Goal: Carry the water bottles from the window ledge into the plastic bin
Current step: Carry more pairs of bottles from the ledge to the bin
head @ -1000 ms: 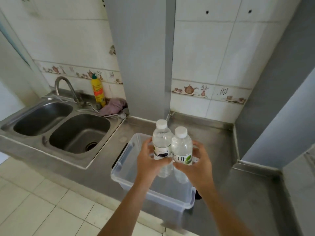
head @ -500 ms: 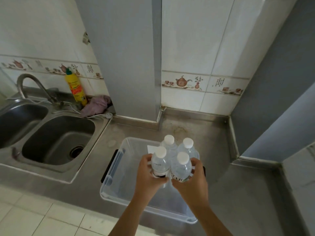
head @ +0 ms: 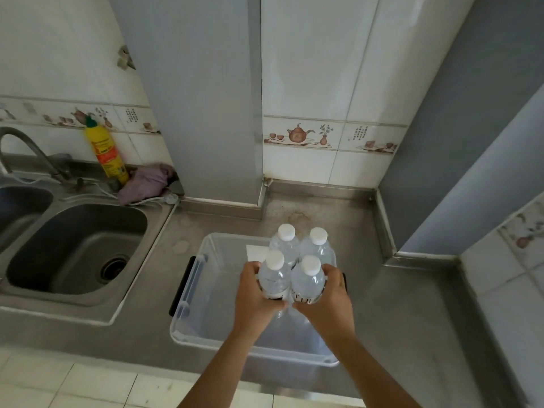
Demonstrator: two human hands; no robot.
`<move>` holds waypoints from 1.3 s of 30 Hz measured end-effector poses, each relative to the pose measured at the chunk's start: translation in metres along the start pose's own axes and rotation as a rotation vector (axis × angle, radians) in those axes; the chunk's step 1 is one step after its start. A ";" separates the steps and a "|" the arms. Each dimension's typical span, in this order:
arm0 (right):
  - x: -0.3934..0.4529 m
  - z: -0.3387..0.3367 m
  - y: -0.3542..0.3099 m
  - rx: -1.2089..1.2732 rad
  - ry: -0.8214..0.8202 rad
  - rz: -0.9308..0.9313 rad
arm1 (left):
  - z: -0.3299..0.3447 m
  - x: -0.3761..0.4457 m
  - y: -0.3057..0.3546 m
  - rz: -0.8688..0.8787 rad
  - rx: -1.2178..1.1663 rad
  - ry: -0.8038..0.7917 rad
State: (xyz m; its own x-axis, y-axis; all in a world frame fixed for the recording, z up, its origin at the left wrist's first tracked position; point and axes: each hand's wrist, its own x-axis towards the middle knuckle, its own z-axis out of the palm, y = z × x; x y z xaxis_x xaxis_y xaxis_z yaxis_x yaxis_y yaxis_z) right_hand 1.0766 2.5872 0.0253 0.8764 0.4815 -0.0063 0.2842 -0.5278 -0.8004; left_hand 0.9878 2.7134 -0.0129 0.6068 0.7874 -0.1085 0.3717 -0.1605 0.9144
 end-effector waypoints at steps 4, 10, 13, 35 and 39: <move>0.000 -0.001 -0.001 -0.026 -0.026 -0.011 | -0.002 -0.002 0.005 -0.006 0.030 -0.004; -0.004 0.000 0.007 -0.176 0.026 -0.088 | -0.002 -0.001 0.006 -0.001 0.045 -0.045; -0.003 -0.008 0.006 -0.293 0.009 -0.114 | -0.002 -0.001 0.007 0.016 0.055 -0.071; -0.074 -0.139 0.013 -0.677 0.279 -0.261 | -0.042 -0.052 0.107 0.651 0.305 -0.067; -0.118 -0.184 0.024 -0.694 0.417 -0.186 | -0.020 -0.081 0.136 0.800 0.384 -0.050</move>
State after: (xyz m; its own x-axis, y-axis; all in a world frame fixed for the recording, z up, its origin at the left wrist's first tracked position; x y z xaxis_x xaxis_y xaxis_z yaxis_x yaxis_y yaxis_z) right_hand 1.0517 2.3897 0.1172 0.8249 0.3764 0.4218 0.4939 -0.8428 -0.2137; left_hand 0.9748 2.6395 0.1283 0.8128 0.3280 0.4814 0.0277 -0.8473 0.5304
